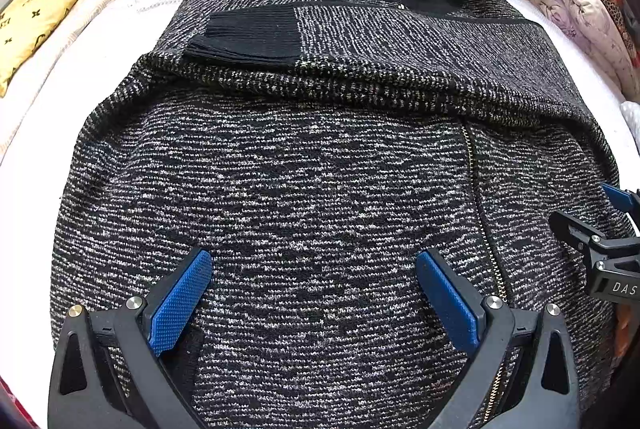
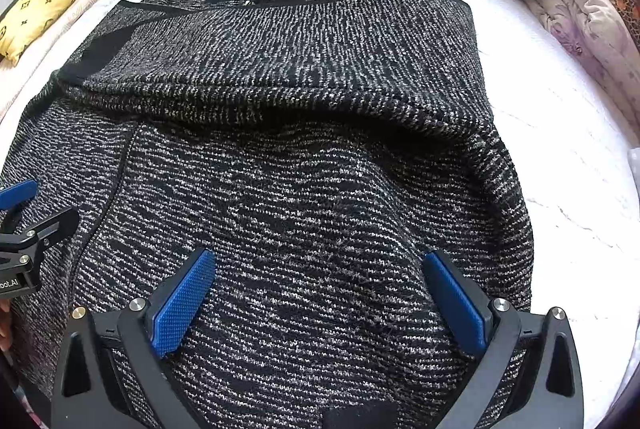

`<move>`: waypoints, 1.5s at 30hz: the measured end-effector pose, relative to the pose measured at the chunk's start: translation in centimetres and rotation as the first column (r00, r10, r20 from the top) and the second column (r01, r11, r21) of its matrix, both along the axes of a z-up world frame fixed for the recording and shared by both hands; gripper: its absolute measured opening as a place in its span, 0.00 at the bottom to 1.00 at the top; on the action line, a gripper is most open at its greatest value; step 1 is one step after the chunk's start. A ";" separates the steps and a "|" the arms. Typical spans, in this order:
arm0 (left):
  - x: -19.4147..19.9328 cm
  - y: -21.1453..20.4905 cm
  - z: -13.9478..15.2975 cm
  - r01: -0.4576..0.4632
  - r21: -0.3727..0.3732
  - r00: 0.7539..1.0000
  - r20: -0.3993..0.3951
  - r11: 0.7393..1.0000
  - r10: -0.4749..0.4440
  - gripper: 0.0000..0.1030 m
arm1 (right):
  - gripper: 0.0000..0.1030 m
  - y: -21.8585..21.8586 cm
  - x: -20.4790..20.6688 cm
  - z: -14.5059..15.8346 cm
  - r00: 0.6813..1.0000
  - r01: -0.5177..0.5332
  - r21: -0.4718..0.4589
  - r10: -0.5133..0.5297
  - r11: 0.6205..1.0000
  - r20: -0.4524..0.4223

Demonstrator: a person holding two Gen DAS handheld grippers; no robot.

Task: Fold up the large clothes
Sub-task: 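Move the right gripper over the jacket toward the black hood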

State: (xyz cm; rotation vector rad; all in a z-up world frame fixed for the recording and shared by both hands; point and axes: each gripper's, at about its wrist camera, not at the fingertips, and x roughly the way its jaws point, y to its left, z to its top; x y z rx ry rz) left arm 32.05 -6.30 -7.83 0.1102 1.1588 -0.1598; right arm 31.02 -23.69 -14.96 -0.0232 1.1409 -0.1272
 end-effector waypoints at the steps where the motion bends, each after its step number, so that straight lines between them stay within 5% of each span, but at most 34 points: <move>1: 0.0 0.1 -0.1 0.000 -0.003 1.000 0.000 1.000 0.000 1.00 | 1.00 0.0 0.0 0.0 1.000 0.003 0.000 -0.003 1.000 -0.002; 20: 2.0 0.3 0.7 -0.048 -0.028 0.998 -0.043 0.998 0.047 1.00 | 1.00 -0.5 1.1 0.4 1.000 -0.013 0.044 0.013 0.999 -0.006; 26: 2.8 0.8 2.4 -0.052 -0.090 0.998 -0.052 0.995 0.047 1.00 | 1.00 -2.7 0.0 4.5 0.993 0.016 0.212 -0.041 0.977 0.111; 32: 2.4 1.8 4.6 -0.042 -0.127 0.999 -0.007 0.991 0.041 1.00 | 0.82 -5.3 0.4 10.4 0.962 0.056 0.150 -0.094 0.987 0.256; 36: 2.6 2.0 6.2 -0.043 -0.110 0.997 0.051 0.993 0.049 1.00 | 0.63 -5.9 5.0 14.2 0.963 0.043 0.157 -0.082 0.987 0.257; 41: 3.2 2.4 6.2 -0.054 -0.106 0.997 0.043 0.993 0.059 1.00 | 0.62 -6.1 13.6 18.1 0.954 0.039 0.189 -0.093 0.981 0.286; 45: 3.4 3.1 5.3 -0.064 -0.120 0.998 -0.007 0.991 0.063 1.00 | 0.62 -6.0 19.6 18.2 0.957 0.078 0.094 -0.101 0.993 0.272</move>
